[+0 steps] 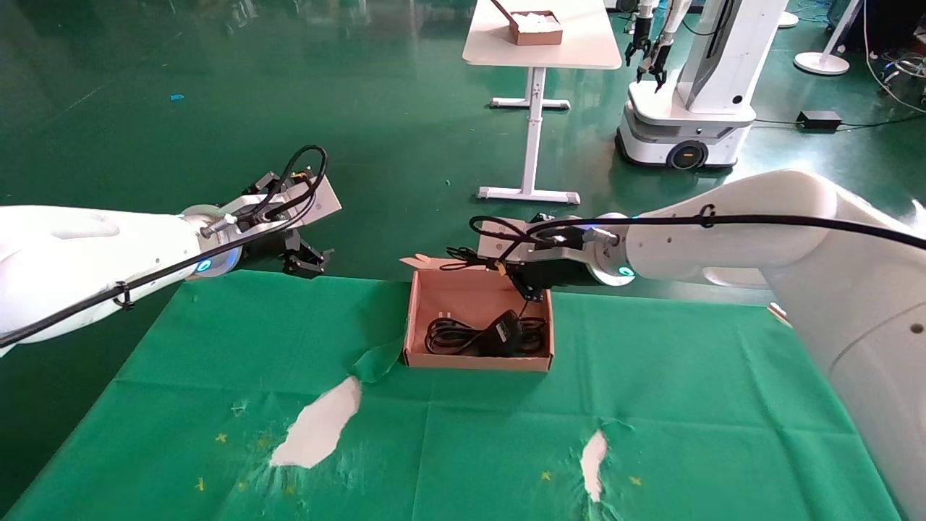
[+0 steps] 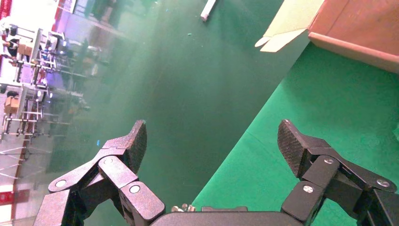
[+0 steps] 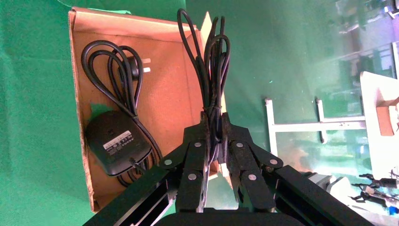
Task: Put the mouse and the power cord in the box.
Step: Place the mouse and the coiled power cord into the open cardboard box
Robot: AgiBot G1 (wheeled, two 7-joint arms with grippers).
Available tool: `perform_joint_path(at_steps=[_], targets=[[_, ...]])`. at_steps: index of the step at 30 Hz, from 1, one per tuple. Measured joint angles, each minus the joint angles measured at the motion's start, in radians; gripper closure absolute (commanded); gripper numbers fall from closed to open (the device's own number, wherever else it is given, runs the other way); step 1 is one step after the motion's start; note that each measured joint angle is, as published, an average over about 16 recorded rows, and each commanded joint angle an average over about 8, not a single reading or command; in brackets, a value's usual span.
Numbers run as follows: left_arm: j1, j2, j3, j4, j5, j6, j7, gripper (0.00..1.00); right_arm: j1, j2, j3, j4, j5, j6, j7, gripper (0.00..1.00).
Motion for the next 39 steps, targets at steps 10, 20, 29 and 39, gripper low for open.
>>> perform_joint_path(at_steps=[10,20,29,39], targets=[[0.001,0.002,0.0,0.003,-0.003,0.0,0.003,0.0,-0.002,0.008,0.009,0.014,0.003,-0.008,0.0,0.0],[0.001,0.004,-0.001,0.005,-0.005,0.0,0.005,0.0,-0.052,0.064,0.048,0.08,0.079,-0.059,0.017,0.0],[0.001,0.003,-0.001,0.005,-0.005,0.0,0.005,0.0,-0.147,0.17,0.116,0.2,0.233,-0.15,0.053,0.0],[0.008,-0.001,-0.011,0.0,-0.019,0.01,0.011,0.0,-0.262,0.297,0.197,0.344,0.418,-0.259,0.095,0.0]])
